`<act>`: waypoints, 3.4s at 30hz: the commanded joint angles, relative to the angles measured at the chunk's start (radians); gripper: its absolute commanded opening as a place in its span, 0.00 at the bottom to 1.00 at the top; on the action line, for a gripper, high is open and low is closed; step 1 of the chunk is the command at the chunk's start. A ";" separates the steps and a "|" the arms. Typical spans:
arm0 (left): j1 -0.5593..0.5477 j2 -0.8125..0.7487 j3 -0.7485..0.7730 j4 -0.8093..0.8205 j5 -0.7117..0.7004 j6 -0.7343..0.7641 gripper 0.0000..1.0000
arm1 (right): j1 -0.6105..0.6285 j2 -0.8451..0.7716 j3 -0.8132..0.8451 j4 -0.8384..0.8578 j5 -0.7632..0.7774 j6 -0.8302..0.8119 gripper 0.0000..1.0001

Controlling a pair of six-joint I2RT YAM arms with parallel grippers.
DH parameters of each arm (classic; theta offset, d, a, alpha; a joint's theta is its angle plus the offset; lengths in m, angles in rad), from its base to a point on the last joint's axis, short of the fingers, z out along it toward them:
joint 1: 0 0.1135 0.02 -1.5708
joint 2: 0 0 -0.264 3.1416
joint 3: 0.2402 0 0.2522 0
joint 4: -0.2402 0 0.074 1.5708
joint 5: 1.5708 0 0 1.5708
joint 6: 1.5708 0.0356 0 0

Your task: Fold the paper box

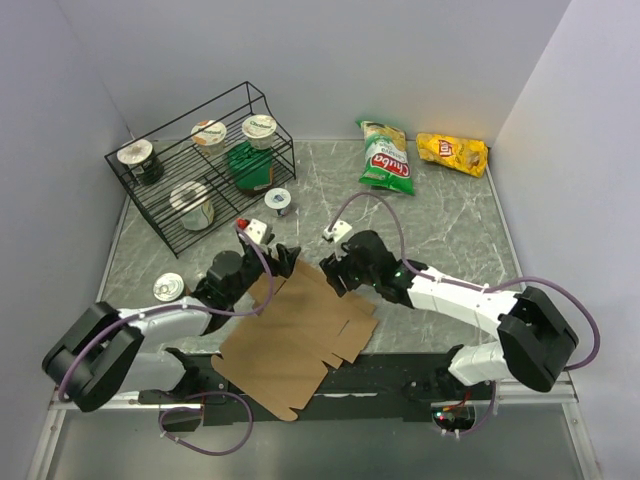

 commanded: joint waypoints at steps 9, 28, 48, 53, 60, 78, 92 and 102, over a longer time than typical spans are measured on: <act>0.217 0.026 0.136 -0.463 0.400 -0.201 0.98 | -0.165 0.166 0.124 -0.079 -0.400 -0.030 0.74; 0.342 -0.030 0.092 -0.484 0.391 -0.238 0.99 | -0.202 0.335 0.156 -0.044 -0.485 -0.068 0.46; 0.291 -0.199 -0.104 -0.277 0.324 -0.411 0.93 | -0.213 0.286 0.461 -0.243 -0.141 -0.399 0.00; 0.083 -0.156 -0.185 -0.149 0.132 -0.555 0.90 | -0.199 0.275 0.500 -0.213 -0.044 -0.485 0.00; -0.028 0.199 -0.194 0.170 0.121 -0.658 0.84 | -0.107 0.273 0.498 -0.139 0.099 -0.564 0.00; -0.169 0.683 -0.102 0.502 0.106 -0.788 0.69 | 0.111 0.188 0.267 -0.113 0.177 -0.394 0.00; -0.151 0.395 -0.124 0.319 0.069 -0.684 0.91 | 0.111 0.232 0.249 -0.114 0.235 -0.381 0.00; -0.079 -0.103 -0.130 -0.159 0.078 -0.459 0.95 | 0.088 0.237 0.254 -0.093 0.240 -0.419 0.00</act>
